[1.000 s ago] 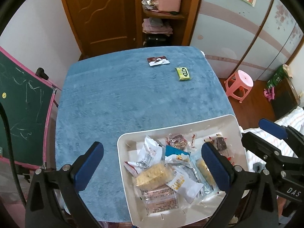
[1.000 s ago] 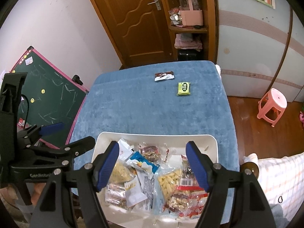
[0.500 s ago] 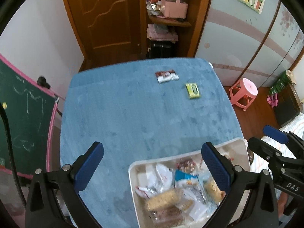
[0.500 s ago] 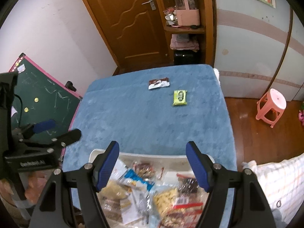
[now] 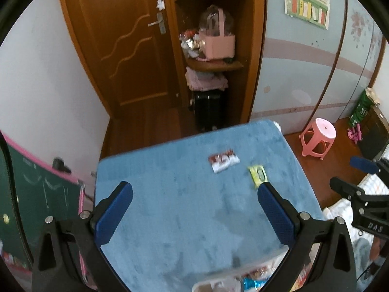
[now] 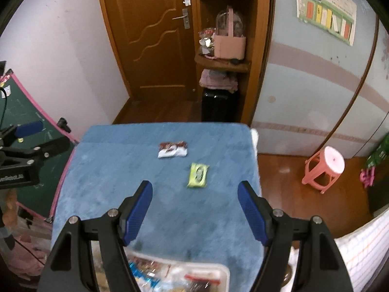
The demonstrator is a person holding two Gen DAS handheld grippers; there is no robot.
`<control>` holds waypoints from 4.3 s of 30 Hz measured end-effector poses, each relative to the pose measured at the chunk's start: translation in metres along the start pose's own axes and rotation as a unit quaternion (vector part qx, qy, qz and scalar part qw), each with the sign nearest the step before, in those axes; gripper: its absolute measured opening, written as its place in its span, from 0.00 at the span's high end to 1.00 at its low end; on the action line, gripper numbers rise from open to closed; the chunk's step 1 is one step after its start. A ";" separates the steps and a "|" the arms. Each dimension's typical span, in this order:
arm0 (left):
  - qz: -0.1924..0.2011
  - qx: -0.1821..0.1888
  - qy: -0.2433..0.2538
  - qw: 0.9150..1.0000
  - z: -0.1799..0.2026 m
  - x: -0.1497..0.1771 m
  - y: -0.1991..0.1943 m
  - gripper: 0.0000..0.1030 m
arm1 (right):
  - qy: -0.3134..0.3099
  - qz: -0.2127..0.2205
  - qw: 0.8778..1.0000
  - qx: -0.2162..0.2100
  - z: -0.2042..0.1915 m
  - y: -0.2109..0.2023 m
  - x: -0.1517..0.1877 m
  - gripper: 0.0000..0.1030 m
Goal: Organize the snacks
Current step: 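Grasp the green pastry packet with the right tool while the left tool grasps the brown-white wrapper, then carry the green packet and brown wrapper over the white tray with both tools, then lower both snacks into the tray and open both tools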
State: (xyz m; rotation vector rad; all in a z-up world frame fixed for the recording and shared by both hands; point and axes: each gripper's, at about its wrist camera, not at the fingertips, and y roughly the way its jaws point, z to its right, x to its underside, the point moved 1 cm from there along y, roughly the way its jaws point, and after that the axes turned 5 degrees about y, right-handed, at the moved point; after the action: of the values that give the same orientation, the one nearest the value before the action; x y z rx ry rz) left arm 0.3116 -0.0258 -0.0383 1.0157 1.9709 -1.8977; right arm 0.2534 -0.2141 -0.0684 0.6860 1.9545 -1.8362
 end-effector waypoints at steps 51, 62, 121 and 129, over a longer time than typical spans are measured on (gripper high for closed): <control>-0.159 0.098 0.331 0.925 0.112 -0.026 0.352 0.01 | 0.146 -0.211 0.967 -0.003 0.045 0.273 0.017 0.63; -0.188 0.135 0.238 0.943 0.097 -0.021 0.349 0.61 | 0.144 -0.200 0.969 -0.013 0.051 0.246 0.019 0.63; -0.074 0.046 0.017 0.996 0.117 0.188 -0.099 0.09 | 0.042 -0.070 0.993 -0.089 0.002 -0.092 0.189 0.37; -0.090 0.055 -0.015 0.994 0.109 0.191 -0.096 0.09 | 0.042 -0.059 0.993 -0.090 0.002 -0.097 0.187 0.37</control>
State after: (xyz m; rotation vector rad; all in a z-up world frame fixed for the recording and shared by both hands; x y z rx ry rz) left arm 0.0800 -0.0601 -0.0915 0.8554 2.0222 -2.1245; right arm 0.0452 -0.2014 -0.0973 0.6117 2.2264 -1.6923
